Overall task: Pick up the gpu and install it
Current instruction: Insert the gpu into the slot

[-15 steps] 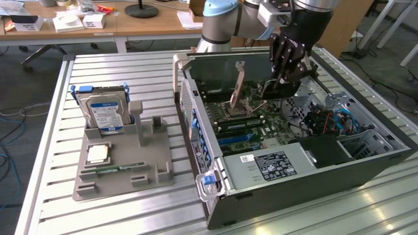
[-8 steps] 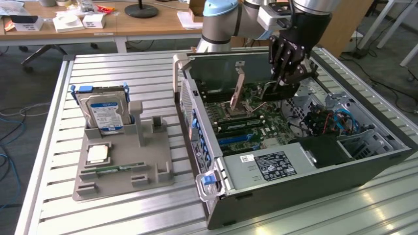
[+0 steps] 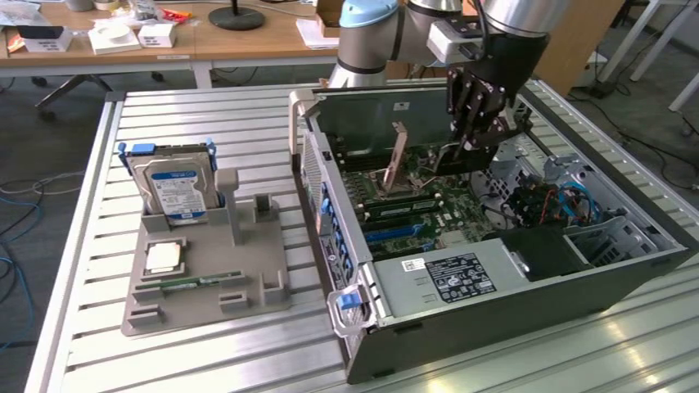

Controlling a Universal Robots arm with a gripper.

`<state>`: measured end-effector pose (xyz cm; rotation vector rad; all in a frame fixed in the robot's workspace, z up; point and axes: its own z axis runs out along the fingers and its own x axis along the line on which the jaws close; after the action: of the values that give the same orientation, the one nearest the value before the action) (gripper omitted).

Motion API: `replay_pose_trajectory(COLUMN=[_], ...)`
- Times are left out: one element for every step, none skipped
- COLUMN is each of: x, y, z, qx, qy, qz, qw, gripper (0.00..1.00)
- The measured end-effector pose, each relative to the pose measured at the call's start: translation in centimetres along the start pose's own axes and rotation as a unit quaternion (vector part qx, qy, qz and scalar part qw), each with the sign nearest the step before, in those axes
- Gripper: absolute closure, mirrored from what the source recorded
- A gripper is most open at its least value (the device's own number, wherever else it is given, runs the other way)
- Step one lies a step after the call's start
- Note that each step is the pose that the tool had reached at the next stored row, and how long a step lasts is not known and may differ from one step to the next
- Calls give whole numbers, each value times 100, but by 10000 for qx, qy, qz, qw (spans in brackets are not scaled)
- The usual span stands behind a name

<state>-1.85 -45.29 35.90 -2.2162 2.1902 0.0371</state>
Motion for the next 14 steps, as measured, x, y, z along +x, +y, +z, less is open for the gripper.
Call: replay_pose_trajectory(x=[1, 1, 2, 2, 2, 2, 3, 8, 18, 31, 44, 57, 68, 75], y=[0, 1, 1, 1, 1, 2, 2, 3, 3, 2, 2, 2, 2, 3], z=[14, 29, 42, 50, 51, 51, 51, 53, 52, 51, 51, 50, 50, 49], qx=[0, 0, 0, -1, -1, -1, -1, 0, -1, 0, -1, -1, -1, 0], qy=[0, 0, 0, 1, 1, 1, 0, -1, -1, -1, -1, 0, 0, 0], qz=[-3, -6, -9, -12, -13, -13, -13, -12, -12, -13, -13, -13, -13, -13], qw=[10000, 10000, 10000, 10000, 10000, 10000, 10000, 10000, 10000, 10000, 10000, 10000, 10000, 10000], gripper=[74, 74, 74, 74, 74, 74, 74, 74, 74, 74, 74, 74, 74, 74])
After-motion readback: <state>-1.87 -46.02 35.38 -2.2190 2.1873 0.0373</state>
